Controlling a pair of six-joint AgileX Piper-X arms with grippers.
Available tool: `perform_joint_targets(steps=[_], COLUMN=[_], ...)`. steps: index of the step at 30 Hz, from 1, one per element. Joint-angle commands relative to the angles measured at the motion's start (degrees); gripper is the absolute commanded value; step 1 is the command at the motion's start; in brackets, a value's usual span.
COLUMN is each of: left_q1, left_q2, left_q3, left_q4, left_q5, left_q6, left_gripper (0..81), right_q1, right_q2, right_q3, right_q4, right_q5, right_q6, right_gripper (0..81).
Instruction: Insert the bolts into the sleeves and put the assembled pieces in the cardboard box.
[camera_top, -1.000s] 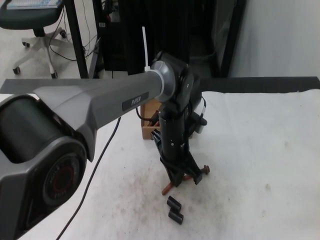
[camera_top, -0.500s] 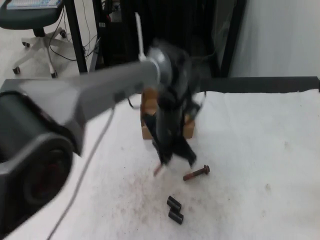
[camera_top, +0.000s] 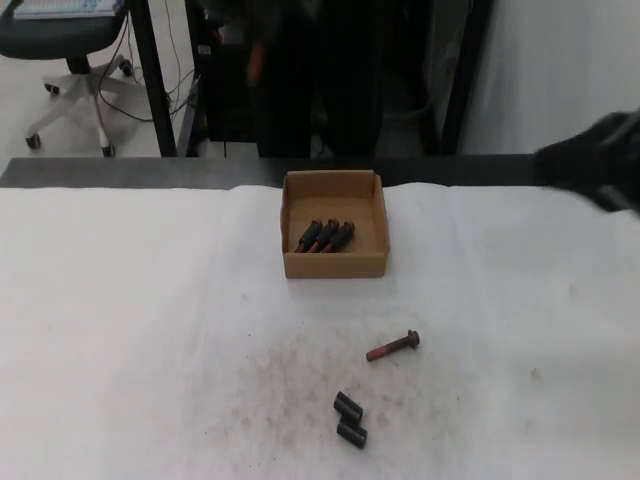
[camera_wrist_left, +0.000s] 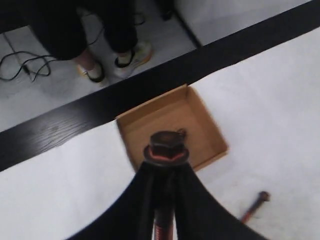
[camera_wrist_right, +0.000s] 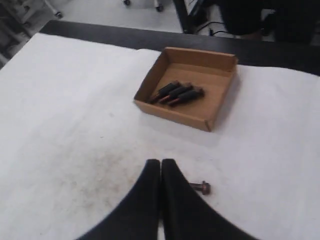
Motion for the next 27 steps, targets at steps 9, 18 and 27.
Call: perform_joint_targets(steps=[9,18,27], left_q1=[4.39,5.61,5.61], left_q2=[-30.64,-60.64,-68.71], left_q3=[30.95,75.25,88.18], left_q4=[-10.23,-45.14,-65.0], left_q5=[14.37,15.46,16.12], left_q6=[2.14,-17.22,-19.83], left_gripper=[0.0,0.0,0.0], right_q1=[18.66,23.39,23.39], right_q2=[10.16,12.51,17.4], right_q3=[-0.37,-0.37,-1.75], right_q4=[-3.44,-7.73,-7.68], right_q5=[3.81,5.96,6.14], right_q6=[-4.29,-4.27,-11.19], right_gripper=[0.4,0.3,16.5])
